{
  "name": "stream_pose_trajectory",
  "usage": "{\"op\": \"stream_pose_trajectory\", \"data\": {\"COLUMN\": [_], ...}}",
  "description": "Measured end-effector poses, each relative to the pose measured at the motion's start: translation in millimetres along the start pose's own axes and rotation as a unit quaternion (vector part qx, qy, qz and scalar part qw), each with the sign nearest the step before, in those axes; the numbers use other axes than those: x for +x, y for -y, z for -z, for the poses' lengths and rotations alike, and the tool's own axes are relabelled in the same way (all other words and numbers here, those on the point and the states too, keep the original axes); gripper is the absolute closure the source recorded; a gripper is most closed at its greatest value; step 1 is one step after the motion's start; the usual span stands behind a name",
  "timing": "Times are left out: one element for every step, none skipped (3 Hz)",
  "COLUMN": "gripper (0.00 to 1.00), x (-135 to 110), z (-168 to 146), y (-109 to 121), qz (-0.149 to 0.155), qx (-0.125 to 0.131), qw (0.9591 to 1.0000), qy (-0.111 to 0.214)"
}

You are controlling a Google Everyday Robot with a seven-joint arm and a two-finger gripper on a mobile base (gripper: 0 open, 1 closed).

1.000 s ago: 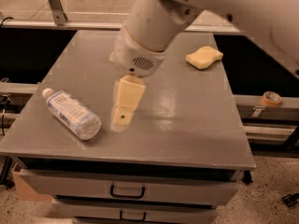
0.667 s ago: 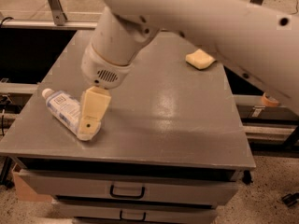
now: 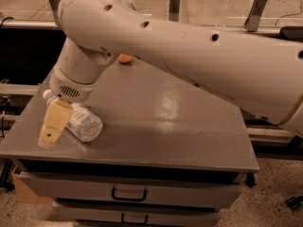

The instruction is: Pick blue plastic bottle

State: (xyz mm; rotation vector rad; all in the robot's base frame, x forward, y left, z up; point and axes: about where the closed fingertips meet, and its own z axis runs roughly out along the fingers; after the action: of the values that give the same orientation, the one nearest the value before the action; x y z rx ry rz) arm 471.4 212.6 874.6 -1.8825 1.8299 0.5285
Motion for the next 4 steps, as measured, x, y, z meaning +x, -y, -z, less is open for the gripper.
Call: {"op": "stream_pose_trajectory", "data": {"gripper": [0.18, 0.41, 0.65, 0.88], "x": [-6, -3, -5, -21], "z": [-24, -40, -43, -35], "y": [12, 28, 44, 62], "qz": [-0.036, -0.057, -0.061, -0.045], "qx": [0.025, 0.043, 0.055, 0.043], "qw": [0.999, 0.9974, 0.9966, 0.998], "qy": [-0.004, -0.012, -0.009, 0.01]}}
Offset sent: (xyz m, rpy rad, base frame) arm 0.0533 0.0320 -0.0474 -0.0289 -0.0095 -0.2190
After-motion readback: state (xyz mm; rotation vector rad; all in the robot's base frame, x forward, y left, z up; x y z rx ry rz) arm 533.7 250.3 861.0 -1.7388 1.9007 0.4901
